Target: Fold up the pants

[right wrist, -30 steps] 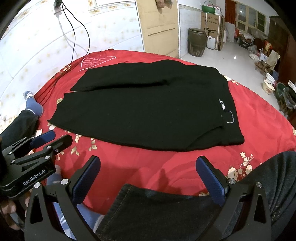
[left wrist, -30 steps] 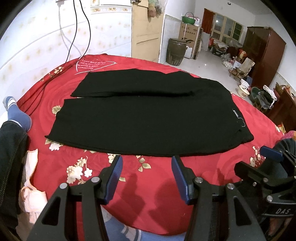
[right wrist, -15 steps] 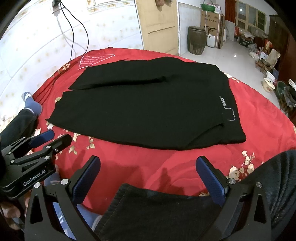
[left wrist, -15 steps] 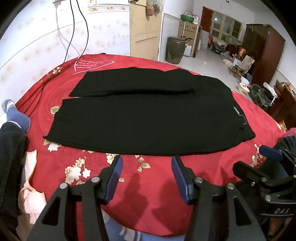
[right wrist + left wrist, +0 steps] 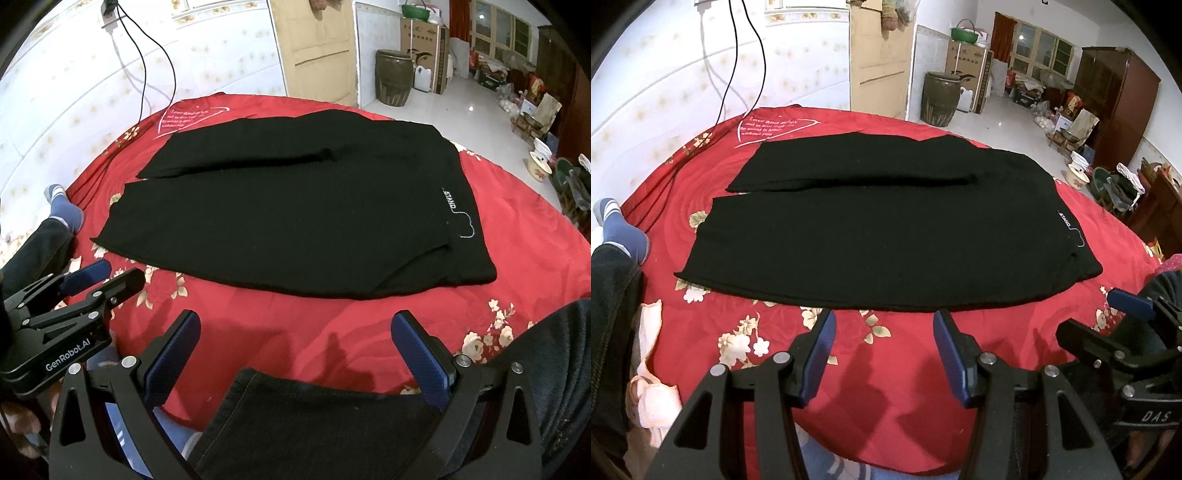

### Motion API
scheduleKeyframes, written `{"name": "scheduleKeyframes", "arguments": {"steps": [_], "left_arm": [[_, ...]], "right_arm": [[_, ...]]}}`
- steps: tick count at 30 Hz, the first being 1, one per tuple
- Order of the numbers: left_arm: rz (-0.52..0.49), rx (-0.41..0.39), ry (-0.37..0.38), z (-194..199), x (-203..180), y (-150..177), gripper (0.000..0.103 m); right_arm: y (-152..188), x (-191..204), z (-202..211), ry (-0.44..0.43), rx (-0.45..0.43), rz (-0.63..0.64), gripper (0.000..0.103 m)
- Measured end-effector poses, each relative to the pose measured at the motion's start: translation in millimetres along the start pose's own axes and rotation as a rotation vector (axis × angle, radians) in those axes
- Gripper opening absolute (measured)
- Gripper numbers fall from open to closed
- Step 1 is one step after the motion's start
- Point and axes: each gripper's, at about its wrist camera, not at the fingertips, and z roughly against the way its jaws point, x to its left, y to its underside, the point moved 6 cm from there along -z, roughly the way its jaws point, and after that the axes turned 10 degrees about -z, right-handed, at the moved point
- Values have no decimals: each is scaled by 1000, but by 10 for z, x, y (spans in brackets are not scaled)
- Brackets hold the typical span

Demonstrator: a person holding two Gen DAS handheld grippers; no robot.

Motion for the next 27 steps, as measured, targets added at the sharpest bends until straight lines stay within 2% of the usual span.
{"name": "scheduleKeyframes", "arguments": {"steps": [27], "left_arm": [[-12,8,-6,-37,-16,-5,58]], "right_arm": [[-23,-41,-61,-13,17,-9,103]]}}
